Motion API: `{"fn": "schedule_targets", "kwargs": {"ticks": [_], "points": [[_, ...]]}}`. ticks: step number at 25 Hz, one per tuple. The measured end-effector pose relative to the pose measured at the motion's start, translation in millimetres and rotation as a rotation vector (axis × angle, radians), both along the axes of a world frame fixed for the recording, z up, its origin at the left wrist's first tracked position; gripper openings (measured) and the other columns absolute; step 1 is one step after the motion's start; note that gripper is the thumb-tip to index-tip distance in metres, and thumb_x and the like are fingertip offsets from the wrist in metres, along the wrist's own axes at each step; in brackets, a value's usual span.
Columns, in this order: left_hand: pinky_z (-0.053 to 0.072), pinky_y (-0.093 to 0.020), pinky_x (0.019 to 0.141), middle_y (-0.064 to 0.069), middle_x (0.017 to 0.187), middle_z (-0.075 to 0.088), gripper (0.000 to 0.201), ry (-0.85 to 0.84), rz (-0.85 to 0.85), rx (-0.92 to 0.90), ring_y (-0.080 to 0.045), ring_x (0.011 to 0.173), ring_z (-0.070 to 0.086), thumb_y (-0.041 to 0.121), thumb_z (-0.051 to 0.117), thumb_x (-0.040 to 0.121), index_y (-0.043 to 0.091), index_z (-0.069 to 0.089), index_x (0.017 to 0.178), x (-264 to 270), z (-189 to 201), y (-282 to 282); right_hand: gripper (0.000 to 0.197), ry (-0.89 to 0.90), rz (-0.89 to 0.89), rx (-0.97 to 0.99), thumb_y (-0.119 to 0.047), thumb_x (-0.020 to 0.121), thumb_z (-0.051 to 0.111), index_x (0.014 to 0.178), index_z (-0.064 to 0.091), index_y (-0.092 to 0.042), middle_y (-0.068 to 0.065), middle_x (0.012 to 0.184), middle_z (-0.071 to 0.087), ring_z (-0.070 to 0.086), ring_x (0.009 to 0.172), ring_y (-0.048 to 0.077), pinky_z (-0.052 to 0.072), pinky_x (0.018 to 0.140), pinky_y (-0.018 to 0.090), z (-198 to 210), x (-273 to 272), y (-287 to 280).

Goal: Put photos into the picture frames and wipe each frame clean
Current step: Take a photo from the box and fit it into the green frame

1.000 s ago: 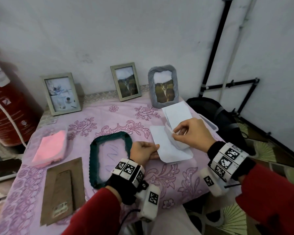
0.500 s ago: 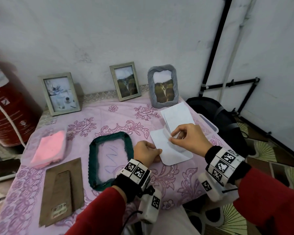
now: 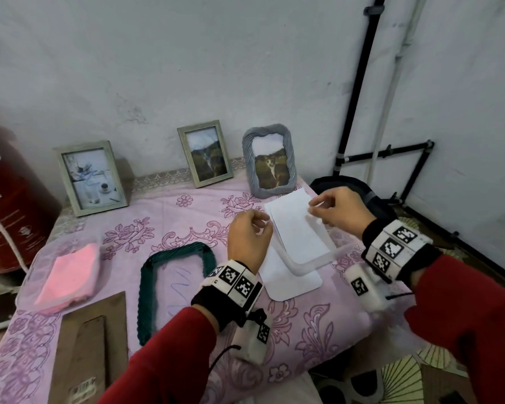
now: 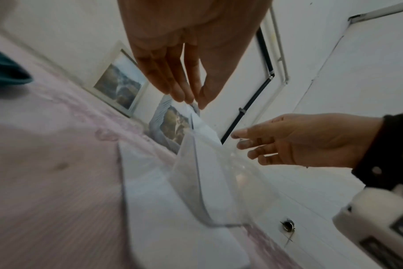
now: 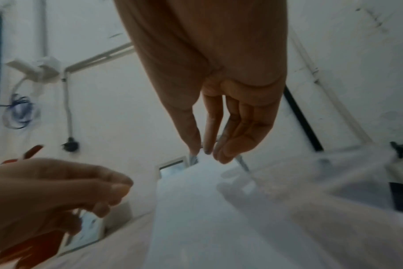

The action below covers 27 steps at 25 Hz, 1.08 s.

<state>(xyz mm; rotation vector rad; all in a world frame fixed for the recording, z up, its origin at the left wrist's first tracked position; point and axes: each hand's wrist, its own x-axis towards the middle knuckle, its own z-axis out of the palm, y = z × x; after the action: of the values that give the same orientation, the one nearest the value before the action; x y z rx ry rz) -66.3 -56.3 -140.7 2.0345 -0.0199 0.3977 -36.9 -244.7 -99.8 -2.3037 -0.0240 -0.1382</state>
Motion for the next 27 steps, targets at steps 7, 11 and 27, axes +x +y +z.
{"fn": "schedule_targets", "kwargs": {"ticks": [7, 11, 27], "points": [[0.045, -0.035, 0.092, -0.012, 0.106, 0.063, 0.033, 0.033, -0.005, 0.059, -0.024, 0.098, 0.057, 0.011, 0.07, 0.077, 0.005, 0.063, 0.109, 34.9, 2.1, -11.0, 0.041, 0.186, 0.033, -0.155, -0.021, 0.076, 0.077, 0.109, 0.064, -0.001, 0.008, 0.088, 0.063, 0.055, 0.066, 0.014, 0.043, 0.049, 0.011, 1.1, 48.0, -13.2], [0.046, -0.03, 0.083, -0.011, 0.093, 0.063, 0.029, 0.023, -0.029, 0.018, -0.019, 0.086, 0.055, 0.008, 0.072, 0.075, 0.006, 0.063, 0.103, 37.1, -1.6, -10.3, 0.03, 0.063, -0.01, -0.114, -0.021, 0.068, 0.083, 0.088, 0.07, -0.002, 0.005, 0.08, 0.067, 0.057, 0.072, 0.012, 0.041, 0.061, 0.015, -5.4, 50.1, -13.9], [0.043, -0.034, 0.095, -0.01, 0.114, 0.058, 0.037, 0.045, -0.091, -0.029, -0.022, 0.107, 0.053, 0.016, 0.073, 0.078, 0.007, 0.059, 0.111, 30.0, 5.3, -9.7, 0.009, -0.103, -0.004, 0.173, -0.007, 0.076, 0.075, 0.083, 0.07, -0.006, 0.009, 0.076, 0.065, 0.055, 0.066, 0.012, 0.048, 0.073, 0.024, 10.3, 25.1, -23.9]]}}
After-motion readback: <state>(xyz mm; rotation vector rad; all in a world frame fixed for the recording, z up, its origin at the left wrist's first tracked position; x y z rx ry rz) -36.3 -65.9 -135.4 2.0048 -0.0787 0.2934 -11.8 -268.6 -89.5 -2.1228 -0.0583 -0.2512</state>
